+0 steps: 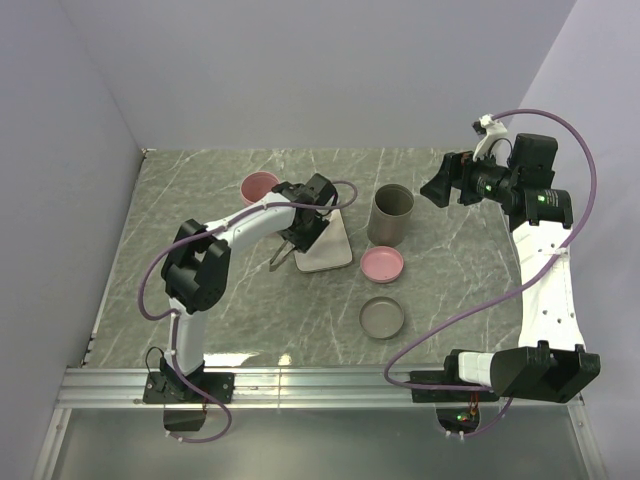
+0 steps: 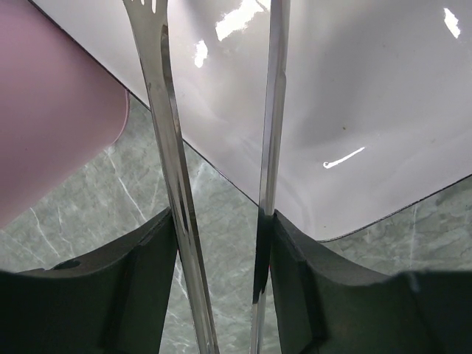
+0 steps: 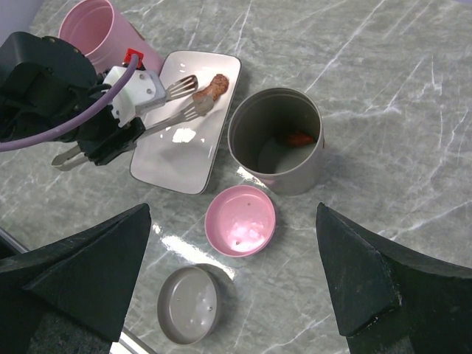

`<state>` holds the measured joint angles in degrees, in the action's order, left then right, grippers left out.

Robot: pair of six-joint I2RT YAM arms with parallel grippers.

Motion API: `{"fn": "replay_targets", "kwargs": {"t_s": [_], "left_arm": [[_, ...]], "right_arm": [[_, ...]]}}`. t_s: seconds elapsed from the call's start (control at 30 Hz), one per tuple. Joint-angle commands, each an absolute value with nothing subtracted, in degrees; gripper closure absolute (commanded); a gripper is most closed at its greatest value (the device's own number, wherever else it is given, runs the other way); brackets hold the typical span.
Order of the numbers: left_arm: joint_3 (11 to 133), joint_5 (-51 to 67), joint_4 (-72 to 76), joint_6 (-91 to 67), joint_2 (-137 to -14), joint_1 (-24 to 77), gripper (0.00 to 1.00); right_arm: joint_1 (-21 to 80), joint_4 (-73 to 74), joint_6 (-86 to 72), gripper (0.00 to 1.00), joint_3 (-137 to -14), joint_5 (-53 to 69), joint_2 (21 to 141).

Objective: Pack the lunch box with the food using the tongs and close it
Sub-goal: Pick up the fake food from the plate.

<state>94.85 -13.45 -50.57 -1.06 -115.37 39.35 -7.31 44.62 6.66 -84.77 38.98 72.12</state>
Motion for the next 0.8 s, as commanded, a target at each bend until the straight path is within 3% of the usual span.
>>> {"fn": "replay_targets", "kwargs": {"t_s": [0.0, 0.5, 0.77], "left_arm": [[97.2, -15.0, -51.8, -0.6, -114.4, 39.3, 0.45], [96.9, -17.5, -53.2, 2.5, -114.0, 40.8, 0.43], [98.3, -15.7, -54.7, 2.3, -115.2, 40.7, 0.50]], "right_arm": [[-7.5, 43.3, 7.3, 0.00, -85.2, 38.8, 71.0], [-7.4, 42.9, 7.6, 0.00, -84.3, 39.1, 70.4], [-7.9, 43.2, 8.2, 0.00, -84.3, 39.0, 70.1]]}}
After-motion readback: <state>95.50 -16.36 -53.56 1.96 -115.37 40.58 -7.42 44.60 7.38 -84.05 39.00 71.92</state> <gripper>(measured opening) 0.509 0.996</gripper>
